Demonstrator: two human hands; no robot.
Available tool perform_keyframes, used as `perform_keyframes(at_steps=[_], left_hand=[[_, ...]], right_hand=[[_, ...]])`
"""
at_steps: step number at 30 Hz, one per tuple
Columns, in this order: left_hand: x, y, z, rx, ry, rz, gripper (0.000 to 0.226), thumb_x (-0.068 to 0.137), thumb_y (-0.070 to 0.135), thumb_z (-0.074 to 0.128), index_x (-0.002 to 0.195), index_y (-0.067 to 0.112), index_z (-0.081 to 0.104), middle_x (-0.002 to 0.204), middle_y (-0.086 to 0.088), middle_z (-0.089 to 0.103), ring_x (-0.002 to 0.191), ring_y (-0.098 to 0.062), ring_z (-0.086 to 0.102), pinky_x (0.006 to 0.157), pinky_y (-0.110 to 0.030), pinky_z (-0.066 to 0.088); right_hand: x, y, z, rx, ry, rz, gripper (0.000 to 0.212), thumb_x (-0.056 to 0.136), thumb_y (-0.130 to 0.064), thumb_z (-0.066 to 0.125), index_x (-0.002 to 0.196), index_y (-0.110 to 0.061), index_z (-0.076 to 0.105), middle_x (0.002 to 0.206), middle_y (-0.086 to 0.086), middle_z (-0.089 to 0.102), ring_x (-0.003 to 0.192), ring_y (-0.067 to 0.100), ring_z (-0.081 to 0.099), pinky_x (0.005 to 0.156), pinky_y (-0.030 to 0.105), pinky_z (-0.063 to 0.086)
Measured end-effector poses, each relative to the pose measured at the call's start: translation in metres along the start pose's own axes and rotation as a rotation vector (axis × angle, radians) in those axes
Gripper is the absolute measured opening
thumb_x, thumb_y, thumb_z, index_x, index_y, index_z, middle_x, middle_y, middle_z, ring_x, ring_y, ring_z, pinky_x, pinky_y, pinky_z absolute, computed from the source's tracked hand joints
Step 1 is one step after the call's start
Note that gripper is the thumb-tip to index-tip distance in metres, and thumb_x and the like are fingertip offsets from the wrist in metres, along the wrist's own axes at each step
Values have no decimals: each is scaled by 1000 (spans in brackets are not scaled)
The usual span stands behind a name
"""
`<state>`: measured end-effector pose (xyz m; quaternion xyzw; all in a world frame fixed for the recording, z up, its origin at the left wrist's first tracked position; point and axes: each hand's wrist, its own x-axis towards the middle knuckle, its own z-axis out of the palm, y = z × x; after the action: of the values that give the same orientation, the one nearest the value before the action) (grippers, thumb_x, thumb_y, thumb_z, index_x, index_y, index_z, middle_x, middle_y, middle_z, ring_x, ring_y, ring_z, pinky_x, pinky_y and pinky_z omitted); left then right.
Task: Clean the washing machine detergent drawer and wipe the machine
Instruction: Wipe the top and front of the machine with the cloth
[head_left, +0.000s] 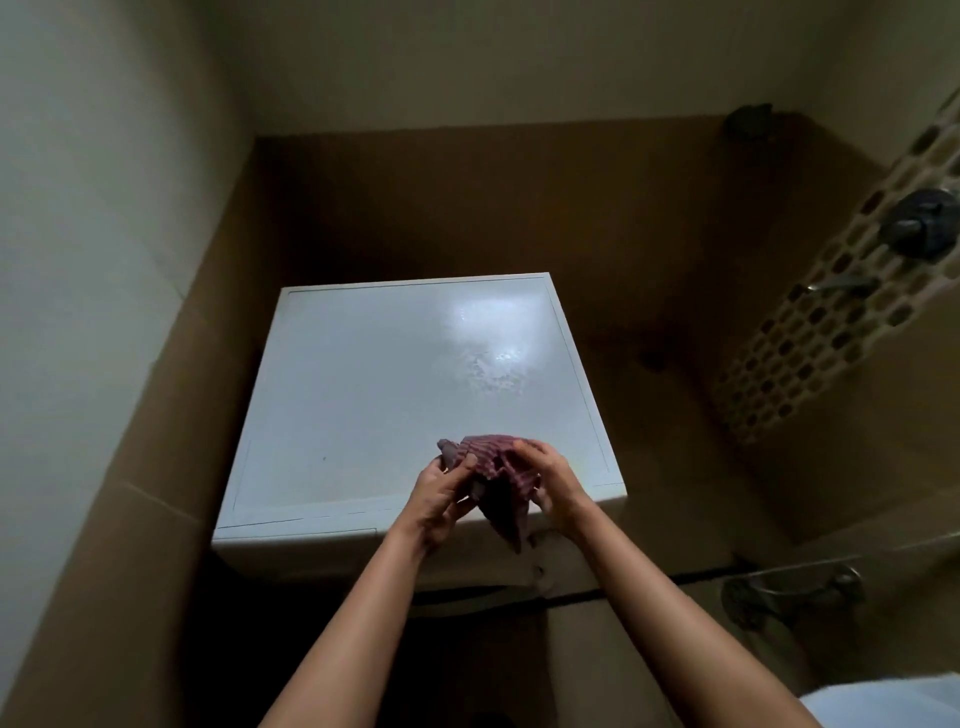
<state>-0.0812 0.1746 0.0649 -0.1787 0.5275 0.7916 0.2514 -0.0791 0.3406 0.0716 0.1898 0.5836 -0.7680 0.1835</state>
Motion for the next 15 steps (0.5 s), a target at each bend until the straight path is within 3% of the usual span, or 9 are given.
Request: perform_keyframes(at_steps=[3, 6, 11, 15], left_hand=[[0, 4, -3, 70, 7, 29, 30, 89, 19, 65, 117, 14, 57, 107, -6, 70, 96, -19, 67, 77, -33, 53], [-2, 7, -2, 100, -33, 64, 39, 83, 24, 69, 118, 15, 56, 104, -2, 71, 94, -16, 68, 76, -33, 55], [-6, 16, -1, 159, -76, 112, 61, 65, 44, 74, 118, 19, 57, 105, -2, 73, 98, -15, 69, 74, -27, 54], [-4, 22, -4, 195, -53, 119, 30, 89, 27, 62, 117, 19, 57, 105, -2, 72, 98, -15, 69, 73, -26, 53]], right_hand=[[3, 6, -2, -441, 59, -227, 74, 75, -44, 71, 138, -24, 38, 135, 5, 42, 118, 19, 46, 94, 29, 42], [6, 5, -2, -763, -44, -440, 58, 74, -39, 76, 127, -27, 55, 125, -2, 51, 114, 11, 50, 97, 25, 42], [8, -2, 7, -859, -54, -515, 48, 77, -26, 77, 122, -20, 63, 113, 0, 68, 101, 9, 64, 91, 29, 53], [11, -5, 13, -882, -57, -564, 35, 86, -18, 66, 121, -21, 65, 108, 2, 71, 95, 8, 67, 85, 23, 54]])
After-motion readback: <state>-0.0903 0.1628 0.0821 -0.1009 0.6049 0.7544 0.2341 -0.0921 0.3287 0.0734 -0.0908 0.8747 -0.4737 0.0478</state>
